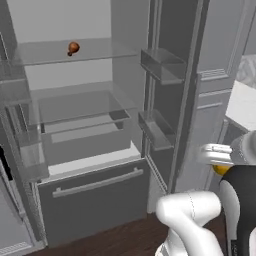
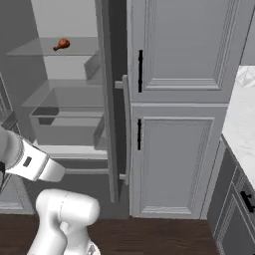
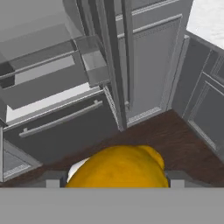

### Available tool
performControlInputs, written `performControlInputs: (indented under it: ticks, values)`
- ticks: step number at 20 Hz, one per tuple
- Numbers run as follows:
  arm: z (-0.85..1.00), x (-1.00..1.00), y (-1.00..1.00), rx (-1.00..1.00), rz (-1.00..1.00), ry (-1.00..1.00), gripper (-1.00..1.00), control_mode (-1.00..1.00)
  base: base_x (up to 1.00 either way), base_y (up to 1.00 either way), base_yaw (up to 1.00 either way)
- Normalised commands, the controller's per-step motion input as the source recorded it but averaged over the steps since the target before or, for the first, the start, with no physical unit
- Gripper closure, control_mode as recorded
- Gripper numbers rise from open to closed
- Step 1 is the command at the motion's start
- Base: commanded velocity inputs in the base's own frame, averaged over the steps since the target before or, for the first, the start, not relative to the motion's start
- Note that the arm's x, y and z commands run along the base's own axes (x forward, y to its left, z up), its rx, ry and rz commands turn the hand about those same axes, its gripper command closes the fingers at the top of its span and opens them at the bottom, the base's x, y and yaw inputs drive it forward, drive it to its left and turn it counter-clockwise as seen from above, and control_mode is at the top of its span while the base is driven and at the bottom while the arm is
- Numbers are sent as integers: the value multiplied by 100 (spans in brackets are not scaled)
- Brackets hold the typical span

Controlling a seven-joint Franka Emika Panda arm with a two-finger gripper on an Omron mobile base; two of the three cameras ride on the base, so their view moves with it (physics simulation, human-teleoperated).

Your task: Place one lemon and one chicken drumstick in each tupperware on the nearby counter, to pack two identical lunches.

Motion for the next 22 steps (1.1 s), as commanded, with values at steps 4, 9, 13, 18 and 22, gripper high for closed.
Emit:
performControlInputs:
  ticks: [4, 9, 13, 18, 22]
  values:
    - [0, 0, 0, 0, 0, 0, 100, 100, -13, -66, -44]
    - [0, 0, 0, 0, 0, 0, 100, 100, -1, -58, -48]
    - [0, 0, 0, 0, 0, 0, 100, 100, 0, -42, -54]
    - [0, 0, 0, 0, 0, 0, 100, 100, -11, -34, -55]
    - [0, 0, 0, 0, 0, 0, 100, 100, -11, -31, -57]
